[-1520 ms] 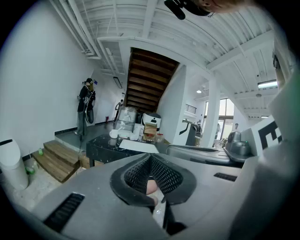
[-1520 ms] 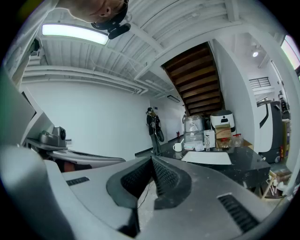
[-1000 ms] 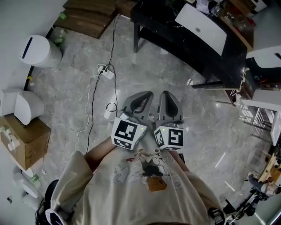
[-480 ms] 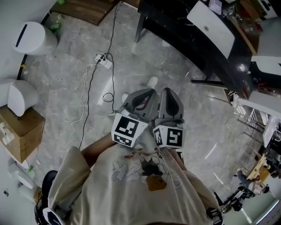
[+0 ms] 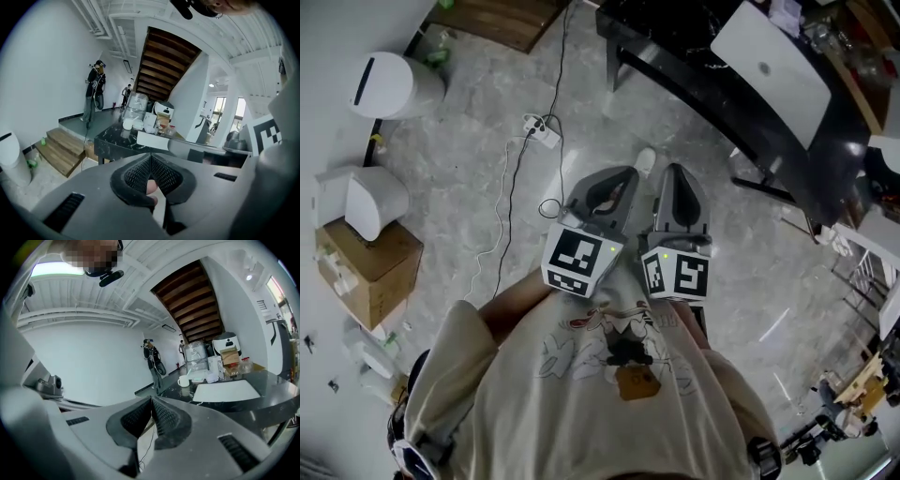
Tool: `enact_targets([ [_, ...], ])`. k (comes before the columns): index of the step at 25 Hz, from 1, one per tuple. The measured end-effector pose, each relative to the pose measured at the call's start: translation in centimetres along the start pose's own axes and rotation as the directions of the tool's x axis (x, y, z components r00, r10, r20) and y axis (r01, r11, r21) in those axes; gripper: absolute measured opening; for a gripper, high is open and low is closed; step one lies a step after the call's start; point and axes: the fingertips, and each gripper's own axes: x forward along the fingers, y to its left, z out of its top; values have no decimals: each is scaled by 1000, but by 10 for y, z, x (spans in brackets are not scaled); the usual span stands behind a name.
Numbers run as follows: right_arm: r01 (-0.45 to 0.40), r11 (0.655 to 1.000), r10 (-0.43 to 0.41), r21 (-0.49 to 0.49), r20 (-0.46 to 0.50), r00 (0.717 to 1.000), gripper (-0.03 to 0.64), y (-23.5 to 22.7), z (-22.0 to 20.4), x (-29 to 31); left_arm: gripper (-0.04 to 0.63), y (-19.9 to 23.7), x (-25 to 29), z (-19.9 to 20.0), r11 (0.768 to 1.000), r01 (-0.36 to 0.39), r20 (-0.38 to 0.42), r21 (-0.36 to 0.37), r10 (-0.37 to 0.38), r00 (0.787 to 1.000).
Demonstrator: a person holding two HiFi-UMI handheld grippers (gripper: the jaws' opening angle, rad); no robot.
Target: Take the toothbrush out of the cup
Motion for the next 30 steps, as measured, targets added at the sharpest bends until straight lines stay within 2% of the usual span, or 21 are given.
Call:
enact_targets([
  [4,-7,1000,7,28,30,1000,18,-50,35,33,14,-7,52,45,999,-36,32,28,35,999],
  [10,-45,998,42,46,60,997,18,-117,69,74,14,-26,135,85,997,-34,33,64,32,999],
  [15,-54,994,50,96,50,998,18,-161,76,93,15,-50,183,92,995,-32,5,90,32,999],
  [20,-98,984,97,146,14,995,18,-172,73,107,14,-49,204,98,992,-64,-32,105,68,997],
  [25,-76,975,78,209,0,997,18,-185,65,126,14,-36,220,96,993,-83,-76,84,89,993],
  [30,-25,975,30,222,-19,999,18,-199,58,145,14,-14,242,95,996,-70,-111,49,75,991],
])
